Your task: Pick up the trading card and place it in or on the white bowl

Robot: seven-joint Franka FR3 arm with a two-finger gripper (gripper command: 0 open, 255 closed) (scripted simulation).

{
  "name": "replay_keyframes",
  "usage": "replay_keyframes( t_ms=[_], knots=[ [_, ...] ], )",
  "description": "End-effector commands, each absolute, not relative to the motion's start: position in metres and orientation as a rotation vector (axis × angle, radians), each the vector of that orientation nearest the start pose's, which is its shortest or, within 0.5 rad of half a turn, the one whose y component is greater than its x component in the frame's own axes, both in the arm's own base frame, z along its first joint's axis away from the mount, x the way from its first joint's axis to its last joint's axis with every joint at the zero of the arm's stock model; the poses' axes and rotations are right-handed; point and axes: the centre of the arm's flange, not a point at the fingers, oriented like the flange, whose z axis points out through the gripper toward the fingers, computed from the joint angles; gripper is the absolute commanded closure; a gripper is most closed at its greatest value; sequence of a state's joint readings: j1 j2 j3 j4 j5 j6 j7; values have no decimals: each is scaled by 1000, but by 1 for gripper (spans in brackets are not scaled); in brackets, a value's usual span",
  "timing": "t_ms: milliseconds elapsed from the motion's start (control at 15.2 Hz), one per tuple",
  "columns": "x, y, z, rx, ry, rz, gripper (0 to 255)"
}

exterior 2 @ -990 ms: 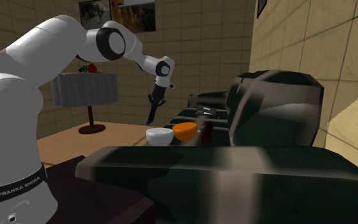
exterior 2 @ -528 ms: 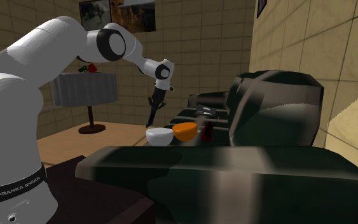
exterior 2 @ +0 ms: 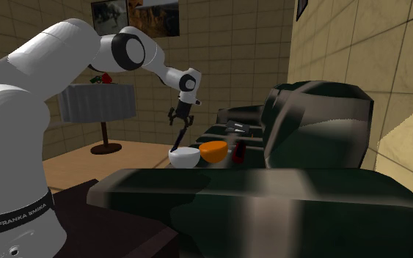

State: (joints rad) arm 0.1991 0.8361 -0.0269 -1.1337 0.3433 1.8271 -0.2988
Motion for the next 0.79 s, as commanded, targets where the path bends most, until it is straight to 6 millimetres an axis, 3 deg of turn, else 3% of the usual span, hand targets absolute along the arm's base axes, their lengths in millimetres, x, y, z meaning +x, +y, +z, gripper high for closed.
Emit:
replay_keyframes(
  t_ms=[0,264,726],
  knots=[
    [732,161,296,-2776,-515,173,0],
    [741,147,343,-2776,-515,173,0],
    [741,147,343,-2776,-515,173,0]
  ],
)
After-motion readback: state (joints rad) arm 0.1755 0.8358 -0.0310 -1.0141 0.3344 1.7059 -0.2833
